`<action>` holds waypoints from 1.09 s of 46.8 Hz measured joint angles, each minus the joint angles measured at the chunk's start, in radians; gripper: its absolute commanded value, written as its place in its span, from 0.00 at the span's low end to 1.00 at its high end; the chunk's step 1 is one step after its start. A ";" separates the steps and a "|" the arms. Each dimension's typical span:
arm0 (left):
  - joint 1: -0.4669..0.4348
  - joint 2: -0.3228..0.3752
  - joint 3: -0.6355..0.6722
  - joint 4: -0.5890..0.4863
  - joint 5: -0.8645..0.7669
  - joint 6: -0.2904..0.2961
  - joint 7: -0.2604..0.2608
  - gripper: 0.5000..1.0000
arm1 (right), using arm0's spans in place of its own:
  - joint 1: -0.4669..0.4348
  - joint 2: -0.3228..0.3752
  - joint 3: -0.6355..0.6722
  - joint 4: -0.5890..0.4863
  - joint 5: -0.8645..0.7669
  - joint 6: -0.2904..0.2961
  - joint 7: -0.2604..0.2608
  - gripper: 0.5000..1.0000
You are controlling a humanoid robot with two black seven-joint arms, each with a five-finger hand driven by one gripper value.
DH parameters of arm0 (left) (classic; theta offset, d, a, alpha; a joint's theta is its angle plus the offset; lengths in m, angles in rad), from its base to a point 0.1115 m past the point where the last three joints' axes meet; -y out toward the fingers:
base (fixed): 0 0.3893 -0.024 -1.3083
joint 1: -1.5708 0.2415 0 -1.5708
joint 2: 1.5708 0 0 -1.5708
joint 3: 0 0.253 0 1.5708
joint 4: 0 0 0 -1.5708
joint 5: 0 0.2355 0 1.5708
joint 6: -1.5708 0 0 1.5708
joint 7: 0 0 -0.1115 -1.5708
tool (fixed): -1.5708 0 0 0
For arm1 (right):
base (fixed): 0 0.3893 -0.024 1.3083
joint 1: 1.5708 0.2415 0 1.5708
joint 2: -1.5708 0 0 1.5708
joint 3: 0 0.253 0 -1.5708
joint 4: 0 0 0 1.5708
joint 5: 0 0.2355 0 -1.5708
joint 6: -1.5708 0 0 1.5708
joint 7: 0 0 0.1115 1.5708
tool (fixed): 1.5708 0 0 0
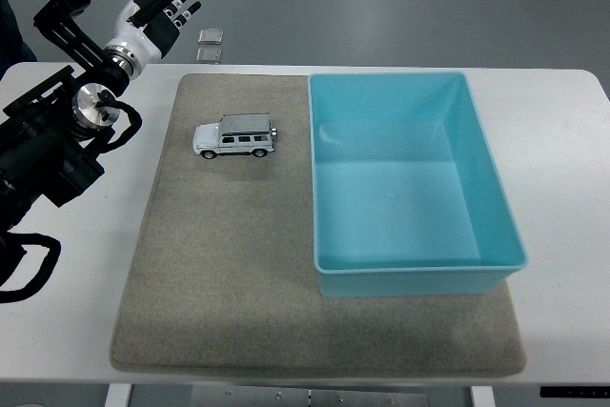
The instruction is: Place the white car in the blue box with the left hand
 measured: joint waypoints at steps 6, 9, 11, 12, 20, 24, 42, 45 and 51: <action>0.000 0.001 -0.002 0.000 -0.002 0.000 0.000 0.99 | 0.000 0.000 0.000 0.000 0.000 0.000 0.000 0.87; 0.000 0.002 -0.001 0.000 0.000 0.003 0.000 0.99 | 0.000 0.000 0.000 0.000 0.000 0.000 0.000 0.87; 0.000 0.003 -0.001 0.001 0.000 0.005 0.000 0.99 | 0.000 0.000 0.000 0.000 0.000 0.000 0.000 0.87; 0.000 0.003 -0.001 0.002 0.000 0.006 0.000 0.99 | 0.000 0.000 0.000 0.000 0.000 0.000 0.000 0.87; 0.000 0.003 -0.002 0.003 -0.002 0.006 0.000 0.99 | 0.000 0.000 0.000 0.000 0.000 0.000 0.000 0.87; -0.001 0.003 -0.002 -0.001 -0.002 0.006 0.000 0.99 | 0.000 0.000 0.000 0.000 0.000 0.000 0.000 0.87; -0.011 -0.001 -0.002 -0.004 -0.002 0.007 0.001 0.99 | 0.000 0.000 0.000 0.000 0.000 0.000 0.000 0.87; -0.010 0.001 0.003 -0.006 0.002 0.008 0.001 0.99 | 0.000 0.000 0.000 0.000 0.000 0.000 0.000 0.87; -0.004 0.007 0.022 -0.025 0.014 0.017 0.002 0.99 | 0.000 0.000 0.000 0.000 0.000 0.000 0.000 0.87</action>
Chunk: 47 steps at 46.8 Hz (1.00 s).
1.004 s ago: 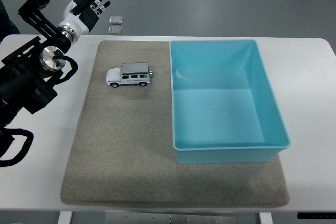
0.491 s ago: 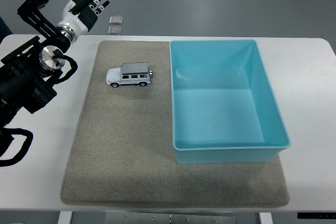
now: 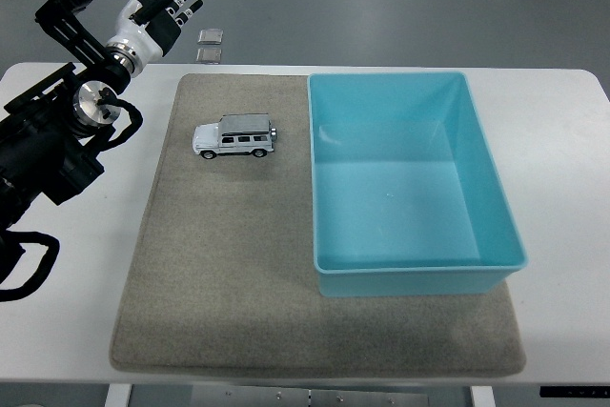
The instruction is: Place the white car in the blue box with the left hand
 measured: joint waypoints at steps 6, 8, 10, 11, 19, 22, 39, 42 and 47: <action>0.002 0.019 0.046 -0.059 0.002 0.042 0.000 0.99 | 0.000 0.000 0.000 0.000 0.000 0.000 0.000 0.87; 0.000 0.035 0.069 -0.081 0.004 0.052 -0.001 0.99 | 0.000 0.000 0.000 0.000 0.000 0.000 0.000 0.87; -0.004 0.046 0.090 -0.107 0.006 0.058 -0.001 0.99 | 0.000 0.000 0.000 0.000 0.000 0.000 0.000 0.87; -0.006 0.050 0.100 -0.120 0.007 0.061 -0.001 0.99 | 0.000 0.000 0.000 0.000 0.000 0.000 0.000 0.87; -0.034 0.115 0.208 -0.230 0.023 0.089 -0.001 0.99 | 0.000 0.000 0.001 0.000 0.000 0.000 0.000 0.87; -0.059 0.146 0.268 -0.270 0.046 0.091 -0.001 0.99 | 0.000 0.000 0.000 0.000 0.000 0.000 0.000 0.87; -0.100 0.226 0.409 -0.401 0.410 0.088 -0.001 0.99 | 0.000 0.000 0.000 0.000 0.000 0.000 0.000 0.87; -0.103 0.238 0.409 -0.432 0.503 0.087 -0.001 0.99 | 0.000 0.000 0.000 0.000 0.000 0.000 0.000 0.87; -0.117 0.257 0.426 -0.480 0.648 0.074 -0.001 0.99 | 0.000 0.000 0.000 0.000 0.000 0.000 0.000 0.87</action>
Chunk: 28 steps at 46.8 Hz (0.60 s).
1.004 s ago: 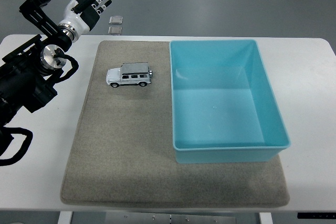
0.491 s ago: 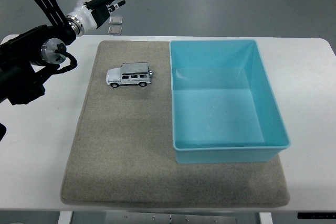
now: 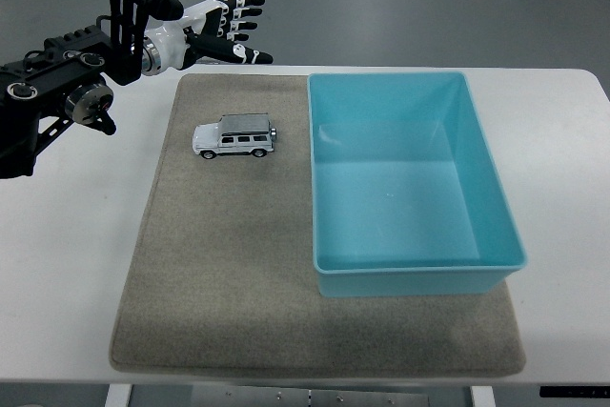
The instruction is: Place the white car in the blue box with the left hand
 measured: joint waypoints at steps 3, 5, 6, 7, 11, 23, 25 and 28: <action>-0.016 0.006 0.026 -0.014 0.064 -0.014 0.001 0.99 | 0.000 0.000 0.000 0.000 0.000 0.000 0.000 0.87; -0.030 0.013 0.048 -0.019 0.093 -0.030 0.001 0.99 | 0.000 0.000 0.000 0.000 0.000 0.000 0.000 0.87; -0.039 0.019 0.062 -0.020 0.105 -0.042 0.001 0.99 | 0.000 0.000 0.000 0.000 0.000 0.000 0.000 0.87; -0.047 0.023 0.073 -0.020 0.114 -0.053 0.002 0.99 | 0.000 0.000 0.000 0.000 0.000 0.000 0.000 0.87; -0.084 0.033 0.135 -0.020 0.132 -0.092 0.006 0.99 | 0.000 0.000 0.000 0.000 0.000 0.000 0.000 0.87; -0.165 0.048 0.224 -0.024 0.310 -0.194 0.007 0.99 | 0.000 0.000 -0.001 0.000 0.000 0.000 0.000 0.87; -0.176 0.049 0.224 -0.024 0.353 -0.206 0.007 0.99 | 0.000 0.000 0.000 0.000 0.000 0.000 0.000 0.87; -0.188 0.048 0.224 -0.033 0.416 -0.214 0.006 0.99 | 0.000 0.000 0.000 0.000 0.000 0.000 0.000 0.87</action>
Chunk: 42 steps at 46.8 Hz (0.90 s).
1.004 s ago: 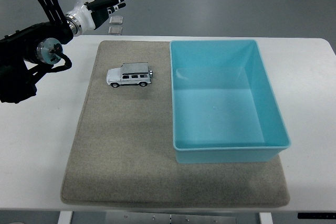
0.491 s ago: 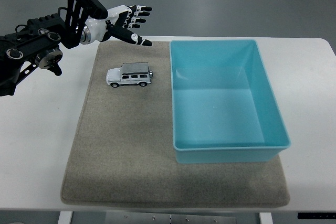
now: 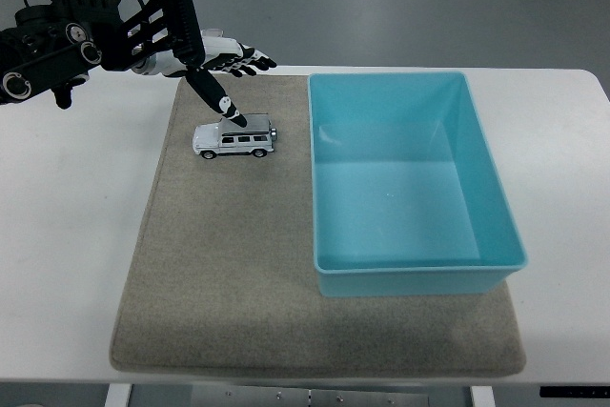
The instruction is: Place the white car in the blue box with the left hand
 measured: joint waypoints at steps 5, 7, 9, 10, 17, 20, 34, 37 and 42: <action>-0.003 -0.002 0.000 -0.033 0.113 -0.001 0.006 0.99 | 0.000 0.000 0.000 0.000 0.000 0.000 0.000 0.87; -0.003 -0.004 0.000 -0.042 0.155 -0.001 0.009 0.99 | 0.000 0.000 0.000 0.000 0.000 0.000 0.000 0.87; -0.003 -0.008 0.001 -0.045 0.187 0.001 0.013 0.99 | 0.000 0.000 0.000 0.000 0.000 0.000 0.000 0.87; -0.003 -0.012 0.001 -0.046 0.204 0.002 0.016 0.99 | 0.000 0.000 0.000 0.000 0.000 0.000 0.000 0.87; 0.005 -0.048 0.000 -0.040 0.243 0.011 0.093 0.99 | 0.000 0.000 0.000 0.000 0.000 0.000 0.000 0.87; 0.010 -0.061 -0.001 -0.034 0.238 0.018 0.135 0.99 | 0.000 0.000 0.000 0.000 0.000 0.000 0.000 0.87; 0.016 -0.096 -0.003 -0.032 0.228 0.022 0.172 0.99 | 0.000 0.000 0.000 0.000 0.000 0.000 0.000 0.87; 0.016 -0.097 -0.002 -0.029 0.228 0.022 0.181 0.99 | 0.000 0.000 -0.001 0.000 0.000 0.000 0.000 0.87; 0.016 -0.099 -0.004 -0.031 0.225 0.019 0.203 0.99 | 0.000 0.000 0.000 0.000 0.000 0.000 0.000 0.87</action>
